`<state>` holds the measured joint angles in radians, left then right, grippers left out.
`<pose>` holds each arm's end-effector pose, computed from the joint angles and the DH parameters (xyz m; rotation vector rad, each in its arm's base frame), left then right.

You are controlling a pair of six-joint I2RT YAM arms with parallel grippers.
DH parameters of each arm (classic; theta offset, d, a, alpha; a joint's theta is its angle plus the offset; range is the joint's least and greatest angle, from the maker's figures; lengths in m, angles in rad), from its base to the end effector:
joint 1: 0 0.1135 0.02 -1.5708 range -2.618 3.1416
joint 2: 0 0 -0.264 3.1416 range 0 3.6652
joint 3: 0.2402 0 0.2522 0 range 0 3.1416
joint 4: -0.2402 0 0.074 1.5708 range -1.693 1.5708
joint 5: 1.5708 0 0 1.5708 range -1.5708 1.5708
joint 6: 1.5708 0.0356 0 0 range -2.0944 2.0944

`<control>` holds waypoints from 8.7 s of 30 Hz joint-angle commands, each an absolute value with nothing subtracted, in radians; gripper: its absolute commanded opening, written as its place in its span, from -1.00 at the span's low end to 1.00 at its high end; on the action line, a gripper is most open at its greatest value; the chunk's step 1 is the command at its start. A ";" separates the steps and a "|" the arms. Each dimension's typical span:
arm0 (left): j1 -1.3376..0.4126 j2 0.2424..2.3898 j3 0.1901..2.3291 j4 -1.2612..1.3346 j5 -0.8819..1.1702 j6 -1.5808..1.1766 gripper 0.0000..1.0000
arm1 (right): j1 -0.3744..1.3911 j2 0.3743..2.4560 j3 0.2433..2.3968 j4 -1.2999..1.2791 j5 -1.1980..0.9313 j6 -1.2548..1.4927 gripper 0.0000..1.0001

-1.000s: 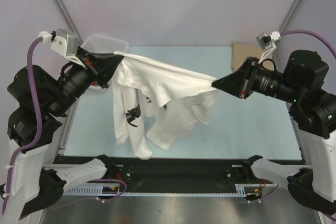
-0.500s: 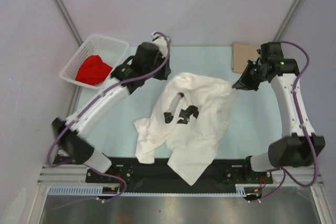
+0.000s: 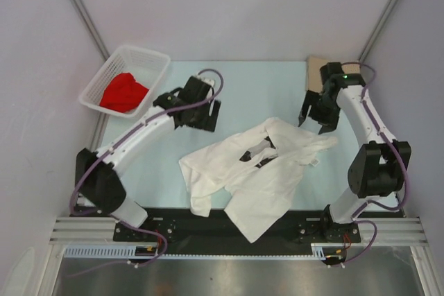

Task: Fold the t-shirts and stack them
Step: Flatten the tshirt out

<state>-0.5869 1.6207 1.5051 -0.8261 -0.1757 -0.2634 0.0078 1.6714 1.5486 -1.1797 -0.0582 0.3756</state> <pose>0.2929 -0.1873 0.3203 0.3314 2.4746 -0.1347 0.3260 0.0046 0.3001 0.5165 2.8386 0.1566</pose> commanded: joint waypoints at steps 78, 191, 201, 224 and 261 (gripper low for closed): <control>-1.051 1.741 1.121 -0.629 -0.336 -0.259 0.29 | 0.367 1.825 1.178 -0.762 -0.362 0.568 -0.13; -0.785 1.190 0.816 -0.468 -0.072 -0.473 -0.03 | 0.506 1.487 1.037 -0.917 -0.102 0.554 0.14; -0.787 1.500 0.914 -0.463 -0.113 -0.362 -0.17 | 0.612 1.471 0.933 -0.716 -0.333 0.750 0.13; -0.841 1.657 0.979 -0.518 -0.209 -0.356 -0.25 | 0.692 1.486 0.882 -0.637 -0.333 0.859 0.14; -0.848 1.431 1.060 -0.658 -0.199 -0.382 -0.99 | 0.776 1.598 0.827 -0.589 -0.199 0.986 0.04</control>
